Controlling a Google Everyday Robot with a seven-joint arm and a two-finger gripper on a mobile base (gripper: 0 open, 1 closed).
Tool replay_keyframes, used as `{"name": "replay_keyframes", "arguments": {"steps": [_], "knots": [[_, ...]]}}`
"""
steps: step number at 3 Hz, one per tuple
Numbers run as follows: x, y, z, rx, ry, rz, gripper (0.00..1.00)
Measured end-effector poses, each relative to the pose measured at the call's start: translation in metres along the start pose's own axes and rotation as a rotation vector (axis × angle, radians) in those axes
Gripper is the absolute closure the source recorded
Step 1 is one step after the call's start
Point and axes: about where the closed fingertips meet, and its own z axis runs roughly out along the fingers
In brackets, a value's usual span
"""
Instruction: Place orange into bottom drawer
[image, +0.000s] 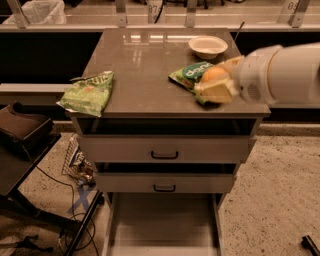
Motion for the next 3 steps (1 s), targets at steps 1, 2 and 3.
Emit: {"name": "replay_keyframes", "arguments": {"steps": [1, 2, 3], "knots": [[0.038, 0.073, 0.009, -0.080, -0.010, -0.010, 1.00], [0.104, 0.109, -0.009, -0.151, 0.012, -0.030, 1.00], [0.194, 0.105, -0.017, -0.204, 0.067, -0.063, 1.00]]}}
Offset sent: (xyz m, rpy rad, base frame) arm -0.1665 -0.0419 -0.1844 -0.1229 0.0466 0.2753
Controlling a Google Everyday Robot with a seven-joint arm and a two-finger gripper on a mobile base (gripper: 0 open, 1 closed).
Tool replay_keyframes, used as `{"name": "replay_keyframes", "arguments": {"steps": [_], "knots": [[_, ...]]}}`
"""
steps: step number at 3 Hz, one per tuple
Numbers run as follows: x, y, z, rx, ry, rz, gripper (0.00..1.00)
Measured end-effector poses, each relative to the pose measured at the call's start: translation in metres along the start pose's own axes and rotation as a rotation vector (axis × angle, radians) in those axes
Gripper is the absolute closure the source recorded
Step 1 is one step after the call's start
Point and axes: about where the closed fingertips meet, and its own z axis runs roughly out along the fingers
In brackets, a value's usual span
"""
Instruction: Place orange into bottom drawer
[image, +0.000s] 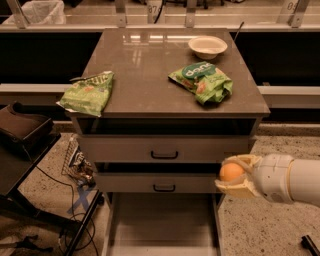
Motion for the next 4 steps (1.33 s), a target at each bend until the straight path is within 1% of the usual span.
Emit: {"name": "replay_keyframes", "arguments": {"steps": [1, 2, 3, 4], "knots": [[0.037, -0.015, 0.030, -0.028, 0.026, 0.069, 1.00], [0.040, -0.015, 0.035, -0.038, 0.028, 0.077, 1.00], [0.036, 0.003, 0.052, -0.033, 0.066, 0.048, 1.00], [0.087, 0.052, 0.131, -0.086, 0.197, 0.052, 1.00]]}}
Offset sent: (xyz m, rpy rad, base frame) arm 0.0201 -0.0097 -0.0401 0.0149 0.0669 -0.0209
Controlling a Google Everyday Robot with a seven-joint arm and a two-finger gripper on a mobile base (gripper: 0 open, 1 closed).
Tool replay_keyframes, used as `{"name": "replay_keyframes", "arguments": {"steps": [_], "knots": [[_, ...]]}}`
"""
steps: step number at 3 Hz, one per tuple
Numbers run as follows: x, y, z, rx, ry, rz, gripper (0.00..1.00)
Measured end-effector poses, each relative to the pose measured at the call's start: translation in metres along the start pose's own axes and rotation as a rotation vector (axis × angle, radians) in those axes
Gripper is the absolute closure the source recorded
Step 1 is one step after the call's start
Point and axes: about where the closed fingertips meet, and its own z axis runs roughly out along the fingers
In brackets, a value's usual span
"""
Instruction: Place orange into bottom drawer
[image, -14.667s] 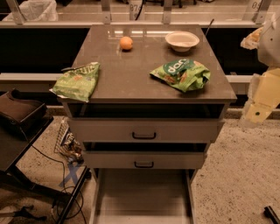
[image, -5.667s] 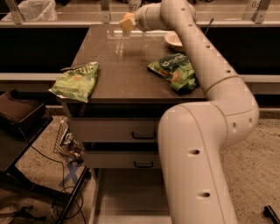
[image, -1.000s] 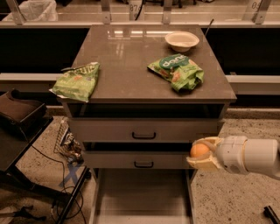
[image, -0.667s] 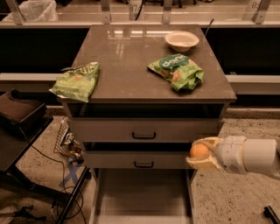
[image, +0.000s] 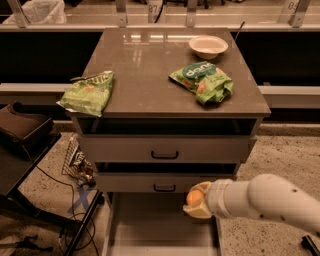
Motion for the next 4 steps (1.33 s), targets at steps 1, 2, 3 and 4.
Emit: {"name": "replay_keyframes", "arguments": {"steps": [1, 2, 3, 4], "knots": [[0.036, 0.024, 0.064, -0.071, 0.041, -0.050, 1.00], [0.076, 0.034, 0.122, -0.151, 0.092, -0.091, 1.00], [0.076, 0.035, 0.123, -0.151, 0.093, -0.089, 1.00], [0.080, 0.049, 0.154, -0.181, 0.109, -0.068, 1.00]]}}
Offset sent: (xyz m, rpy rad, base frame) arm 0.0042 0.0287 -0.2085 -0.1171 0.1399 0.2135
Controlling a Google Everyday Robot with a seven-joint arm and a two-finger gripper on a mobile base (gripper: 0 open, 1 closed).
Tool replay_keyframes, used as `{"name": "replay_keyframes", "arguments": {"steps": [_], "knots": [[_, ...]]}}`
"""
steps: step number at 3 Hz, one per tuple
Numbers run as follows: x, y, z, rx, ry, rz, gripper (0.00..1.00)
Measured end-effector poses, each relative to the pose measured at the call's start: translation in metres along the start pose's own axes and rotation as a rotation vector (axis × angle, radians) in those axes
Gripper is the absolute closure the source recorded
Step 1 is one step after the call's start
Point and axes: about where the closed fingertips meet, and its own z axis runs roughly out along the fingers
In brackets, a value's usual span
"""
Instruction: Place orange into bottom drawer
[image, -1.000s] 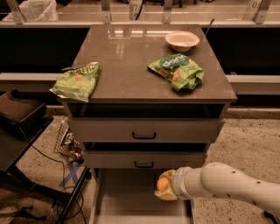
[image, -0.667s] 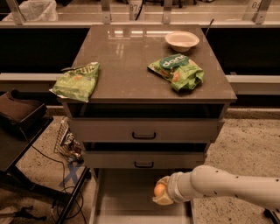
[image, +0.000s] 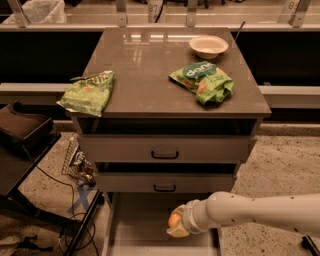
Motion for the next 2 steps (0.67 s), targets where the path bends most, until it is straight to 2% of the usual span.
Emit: {"name": "replay_keyframes", "arguments": {"steps": [1, 2], "knots": [[0.019, 0.010, 0.060, -0.041, 0.024, 0.044, 1.00], [0.032, 0.018, 0.122, -0.091, -0.007, 0.071, 1.00]]}}
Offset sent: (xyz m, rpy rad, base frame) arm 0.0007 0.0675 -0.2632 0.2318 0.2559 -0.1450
